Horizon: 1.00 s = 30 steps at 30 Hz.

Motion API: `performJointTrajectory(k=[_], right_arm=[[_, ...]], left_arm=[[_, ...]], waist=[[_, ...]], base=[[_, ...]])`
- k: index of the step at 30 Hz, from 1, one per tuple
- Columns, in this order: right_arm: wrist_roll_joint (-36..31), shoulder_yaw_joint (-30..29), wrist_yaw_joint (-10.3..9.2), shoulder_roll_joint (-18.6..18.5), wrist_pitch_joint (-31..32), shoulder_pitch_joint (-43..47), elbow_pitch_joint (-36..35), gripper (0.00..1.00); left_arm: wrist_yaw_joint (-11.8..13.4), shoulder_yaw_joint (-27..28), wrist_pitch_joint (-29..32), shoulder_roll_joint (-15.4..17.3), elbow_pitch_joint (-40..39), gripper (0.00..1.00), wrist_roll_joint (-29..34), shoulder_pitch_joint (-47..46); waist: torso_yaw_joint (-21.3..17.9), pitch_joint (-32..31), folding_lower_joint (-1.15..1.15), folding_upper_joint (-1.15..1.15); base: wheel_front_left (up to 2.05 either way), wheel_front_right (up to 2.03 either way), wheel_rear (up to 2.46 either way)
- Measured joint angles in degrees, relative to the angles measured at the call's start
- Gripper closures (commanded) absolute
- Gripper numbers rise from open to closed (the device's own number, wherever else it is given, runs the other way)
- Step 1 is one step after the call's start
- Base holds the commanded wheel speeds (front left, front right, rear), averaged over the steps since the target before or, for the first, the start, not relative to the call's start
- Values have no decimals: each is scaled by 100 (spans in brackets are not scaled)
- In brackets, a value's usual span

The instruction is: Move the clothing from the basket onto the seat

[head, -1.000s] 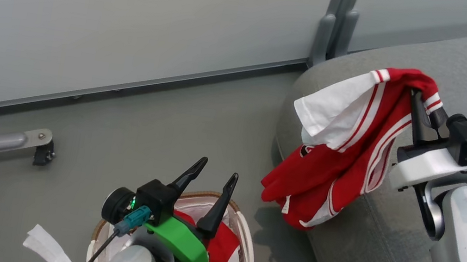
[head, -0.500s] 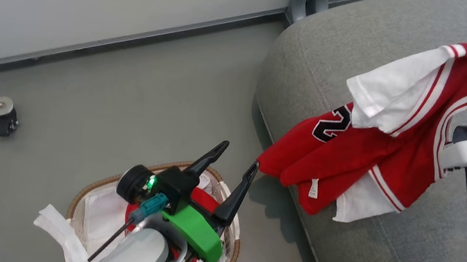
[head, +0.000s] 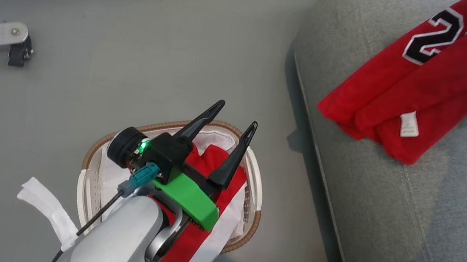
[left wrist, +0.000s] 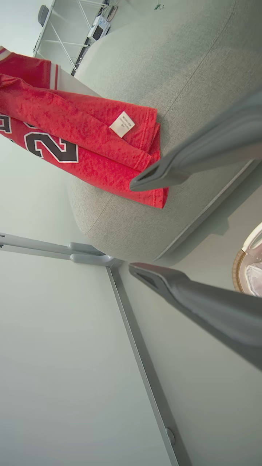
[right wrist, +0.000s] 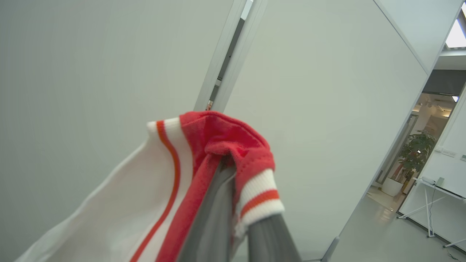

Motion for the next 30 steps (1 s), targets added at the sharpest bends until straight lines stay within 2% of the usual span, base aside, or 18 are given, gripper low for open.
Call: performJointTrajectory(k=[5,11,21,27,29,30], right_arm=[[-382,-443,0,-316,-2,-625,410,100],[-761,-848,0,-453,-10,-678,733,100],[-944,-1252,0,31,-11,174,1380,100],[-957,-1289,0,282,-11,460,1519,100],[-918,-1296,0,339,-11,562,1569,91],[-845,-1324,0,394,-11,623,1574,82]], left_arm=[[0,241,0,2,-134,0,18,-116],[0,420,0,13,-259,0,98,-193],[0,483,0,14,-346,0,225,-341],[0,492,1,44,-313,0,227,-354],[0,495,0,43,-289,0,227,-354],[0,494,1,42,-274,0,226,-354]], waist=[[232,403,0,0],[459,884,1,0],[655,1609,1,0],[647,1778,1,0],[627,1748,1,0],[619,1723,1,0]], base=[[0,0,0],[0,0,0],[0,0,0],[0,0,0],[0,0,0],[0,0,0]])
